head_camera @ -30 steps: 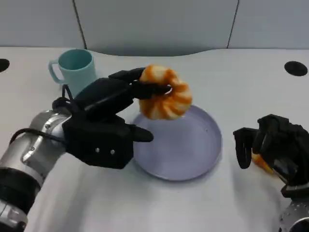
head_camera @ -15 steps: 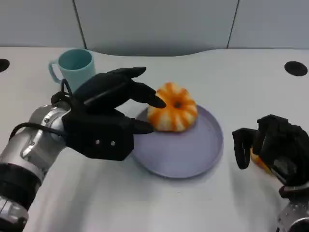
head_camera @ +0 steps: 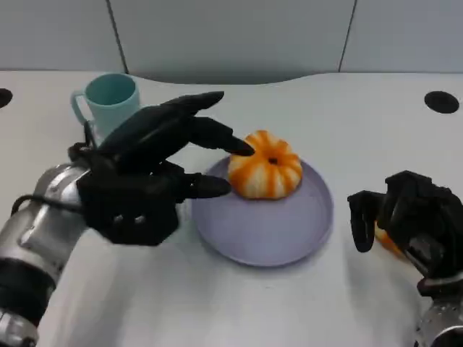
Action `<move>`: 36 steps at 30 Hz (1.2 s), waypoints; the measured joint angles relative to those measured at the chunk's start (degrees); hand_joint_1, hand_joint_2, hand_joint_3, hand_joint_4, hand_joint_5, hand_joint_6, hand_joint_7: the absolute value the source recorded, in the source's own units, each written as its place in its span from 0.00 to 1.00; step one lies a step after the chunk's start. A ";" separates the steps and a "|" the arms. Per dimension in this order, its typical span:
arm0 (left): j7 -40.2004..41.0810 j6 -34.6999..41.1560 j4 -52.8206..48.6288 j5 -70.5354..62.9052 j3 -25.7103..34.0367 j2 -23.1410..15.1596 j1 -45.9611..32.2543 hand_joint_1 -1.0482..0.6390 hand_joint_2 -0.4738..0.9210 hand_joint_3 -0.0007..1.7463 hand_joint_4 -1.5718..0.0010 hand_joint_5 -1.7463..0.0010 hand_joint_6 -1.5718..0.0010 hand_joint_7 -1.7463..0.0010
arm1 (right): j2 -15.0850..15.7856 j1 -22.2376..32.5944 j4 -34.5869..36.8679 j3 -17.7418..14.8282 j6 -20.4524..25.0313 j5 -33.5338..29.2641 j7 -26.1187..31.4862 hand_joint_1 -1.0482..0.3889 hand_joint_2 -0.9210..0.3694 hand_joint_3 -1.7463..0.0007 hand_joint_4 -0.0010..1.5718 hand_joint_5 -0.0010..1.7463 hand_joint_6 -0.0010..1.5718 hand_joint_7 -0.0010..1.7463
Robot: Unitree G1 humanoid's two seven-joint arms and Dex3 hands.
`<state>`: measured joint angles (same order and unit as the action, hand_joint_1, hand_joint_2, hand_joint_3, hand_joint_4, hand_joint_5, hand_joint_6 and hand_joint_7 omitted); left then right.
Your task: Grasp the bread from the table and place it into the plate.
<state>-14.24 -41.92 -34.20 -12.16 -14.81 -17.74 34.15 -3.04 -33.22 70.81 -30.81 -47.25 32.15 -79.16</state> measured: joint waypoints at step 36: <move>-18.54 -17.97 -18.46 30.59 21.64 14.08 -23.05 0.52 0.37 0.82 0.32 0.00 0.47 0.00 | 2.08 -0.01 -0.05 0.64 1.54 -1.81 0.57 0.40 0.00 0.94 0.57 1.00 0.48 0.89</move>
<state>-32.78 -59.88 -52.66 18.43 6.83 -3.66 11.11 -0.96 -33.23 70.76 -30.17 -45.71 30.34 -78.59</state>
